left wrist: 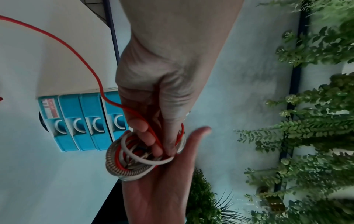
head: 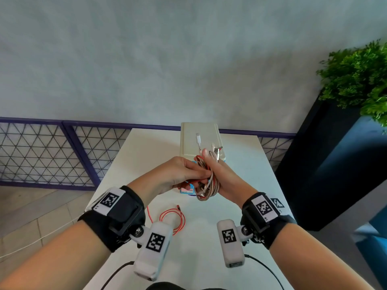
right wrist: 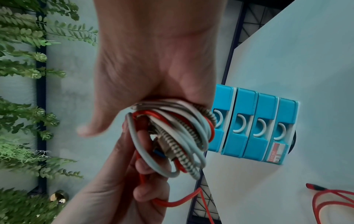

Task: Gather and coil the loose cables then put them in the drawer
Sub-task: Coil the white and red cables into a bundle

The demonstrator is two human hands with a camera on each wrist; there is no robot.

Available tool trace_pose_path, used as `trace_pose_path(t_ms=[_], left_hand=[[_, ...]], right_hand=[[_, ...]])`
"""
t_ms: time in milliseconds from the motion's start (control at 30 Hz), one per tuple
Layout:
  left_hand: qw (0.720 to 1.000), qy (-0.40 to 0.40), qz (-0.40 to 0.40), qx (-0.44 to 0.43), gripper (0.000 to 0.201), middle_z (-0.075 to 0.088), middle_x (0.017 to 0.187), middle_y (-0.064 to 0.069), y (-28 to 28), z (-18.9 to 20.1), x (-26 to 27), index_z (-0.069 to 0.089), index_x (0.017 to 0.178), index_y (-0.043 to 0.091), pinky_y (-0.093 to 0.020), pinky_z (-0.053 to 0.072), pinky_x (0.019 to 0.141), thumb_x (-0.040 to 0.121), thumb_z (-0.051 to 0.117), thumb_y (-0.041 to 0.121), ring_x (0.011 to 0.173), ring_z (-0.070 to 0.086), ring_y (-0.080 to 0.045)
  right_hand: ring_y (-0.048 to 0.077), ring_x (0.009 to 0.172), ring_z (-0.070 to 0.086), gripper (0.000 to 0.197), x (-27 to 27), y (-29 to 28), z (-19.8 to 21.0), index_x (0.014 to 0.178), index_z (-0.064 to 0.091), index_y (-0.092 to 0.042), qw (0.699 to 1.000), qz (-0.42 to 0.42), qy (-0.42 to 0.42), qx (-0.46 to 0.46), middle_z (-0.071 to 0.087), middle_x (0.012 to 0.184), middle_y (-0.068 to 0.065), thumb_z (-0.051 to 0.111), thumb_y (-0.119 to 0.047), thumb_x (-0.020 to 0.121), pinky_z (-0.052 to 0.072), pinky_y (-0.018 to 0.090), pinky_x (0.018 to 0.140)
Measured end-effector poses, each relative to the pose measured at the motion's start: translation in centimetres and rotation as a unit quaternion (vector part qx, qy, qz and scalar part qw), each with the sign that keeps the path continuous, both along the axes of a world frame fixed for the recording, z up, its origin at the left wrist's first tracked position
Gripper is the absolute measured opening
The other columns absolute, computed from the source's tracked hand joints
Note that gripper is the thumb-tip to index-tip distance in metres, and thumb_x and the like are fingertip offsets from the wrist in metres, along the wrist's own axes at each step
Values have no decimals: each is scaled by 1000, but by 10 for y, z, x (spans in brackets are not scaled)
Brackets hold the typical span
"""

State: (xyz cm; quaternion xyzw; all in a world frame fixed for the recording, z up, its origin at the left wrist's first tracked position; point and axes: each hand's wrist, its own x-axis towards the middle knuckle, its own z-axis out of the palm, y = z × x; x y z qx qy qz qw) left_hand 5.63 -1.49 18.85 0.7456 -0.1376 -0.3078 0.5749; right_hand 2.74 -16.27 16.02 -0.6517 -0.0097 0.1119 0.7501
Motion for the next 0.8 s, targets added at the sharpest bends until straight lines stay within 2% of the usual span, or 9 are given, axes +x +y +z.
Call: trace_pose_path(t_ms=[100,133,200,300,400,500,600,700,800], left_hand=[[999,-15,-7,36,7,71,72,-1,-1,-4,3,73,76,14,-19,42,49,79,73,20,55,59,-8],[998,-19,-12,52,8,71,74,-2,-1,-4,3,72,78,14,-21,42,50,80,72,22,57,58,-10],[995,-31,-24,88,14,70,72,-1,-2,-4,3,70,84,11,-25,39,52,83,67,25,55,56,-13],[988,-52,-47,141,21,58,54,4,-3,-2,0,61,73,16,-23,31,45,87,60,32,42,47,-11],[995,35,-48,78,31,47,51,7,-1,0,-5,57,77,17,-18,29,40,95,48,40,40,39,-8],[982,148,-107,-39,32,39,57,4,12,-11,-9,57,88,13,-21,35,52,101,34,31,47,35,-10],[955,169,-244,18,32,36,62,4,28,-31,-14,57,93,15,-24,32,59,102,31,30,54,34,-11],[937,39,-293,188,30,41,66,3,36,-36,-11,64,93,19,-22,33,58,100,37,32,57,38,-12],[924,-178,-204,271,21,58,69,5,29,-30,4,68,81,24,-15,36,57,94,51,23,56,47,-3]], right_hand=[[14,51,60,27,0,0,-3,89,65,-4,999,-29,1,-15,63,59,5,72,-29,84,49,24,51],[14,48,58,21,1,0,-4,89,65,-5,999,-36,2,-26,62,56,4,72,-25,84,48,24,50],[15,47,57,20,3,-1,-7,90,66,-6,997,-51,-5,-56,61,55,4,72,-24,84,48,25,51],[18,48,59,20,5,-1,-7,91,65,-5,995,-75,-14,-67,63,56,6,69,-24,87,51,28,53],[22,60,63,18,10,-6,-6,86,65,-10,986,-152,-19,-69,64,64,7,71,-26,85,54,36,66],[22,63,66,14,16,-21,-2,89,64,-7,972,-230,-10,-49,67,71,11,71,-19,85,56,44,76],[19,58,66,8,18,-36,9,88,64,-8,965,-262,-5,5,67,68,9,69,-14,86,57,40,71],[19,59,65,5,18,-40,20,84,64,-8,969,-248,10,14,65,68,10,68,-10,86,58,36,66],[18,62,66,3,12,-37,21,85,63,-7,982,-184,29,-20,66,72,12,67,-6,86,59,32,63]])
